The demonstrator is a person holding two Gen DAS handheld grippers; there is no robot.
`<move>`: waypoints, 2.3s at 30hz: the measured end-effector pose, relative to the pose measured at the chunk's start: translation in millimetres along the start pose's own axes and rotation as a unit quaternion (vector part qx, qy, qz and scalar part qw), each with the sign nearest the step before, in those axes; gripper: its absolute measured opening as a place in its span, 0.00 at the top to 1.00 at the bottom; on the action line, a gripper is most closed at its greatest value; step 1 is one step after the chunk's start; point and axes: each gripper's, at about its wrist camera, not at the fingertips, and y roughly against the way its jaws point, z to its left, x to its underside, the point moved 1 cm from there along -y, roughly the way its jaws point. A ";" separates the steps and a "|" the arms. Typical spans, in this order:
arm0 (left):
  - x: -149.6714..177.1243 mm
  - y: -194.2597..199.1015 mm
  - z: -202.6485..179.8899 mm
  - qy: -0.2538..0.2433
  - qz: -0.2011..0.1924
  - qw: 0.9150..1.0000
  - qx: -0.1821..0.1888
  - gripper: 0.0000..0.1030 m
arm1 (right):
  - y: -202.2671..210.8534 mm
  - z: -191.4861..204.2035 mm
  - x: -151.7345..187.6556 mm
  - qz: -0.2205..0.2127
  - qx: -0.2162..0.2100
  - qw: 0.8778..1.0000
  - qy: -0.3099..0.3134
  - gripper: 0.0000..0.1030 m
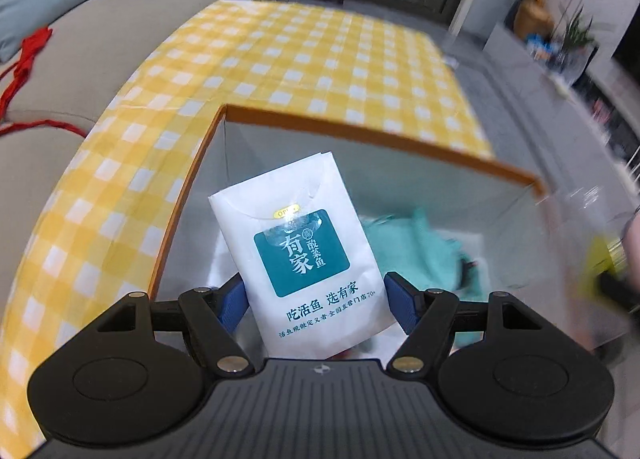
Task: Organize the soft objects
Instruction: 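Drop the tissue packet into the box with the left gripper while the right releases the bag, then move both grippers back from the box toward the table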
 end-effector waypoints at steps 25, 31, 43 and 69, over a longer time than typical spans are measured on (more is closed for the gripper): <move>-14.9 -56.1 0.2 0.096 0.029 0.993 -0.064 0.12 | -42.1 24.0 12.7 0.047 -0.125 0.991 0.009 1.00; 2.9 -40.7 14.8 0.175 0.032 0.984 -0.017 0.07 | -44.5 24.4 14.4 0.058 -0.118 0.991 0.027 1.00; -6.8 -18.8 -20.1 0.071 -0.033 0.997 -0.020 0.07 | -53.8 38.0 25.7 0.094 -0.109 0.988 0.048 0.87; -3.5 5.0 -27.5 0.011 -0.025 1.000 -0.010 0.07 | -32.8 60.9 23.5 0.057 -0.059 0.996 0.047 0.03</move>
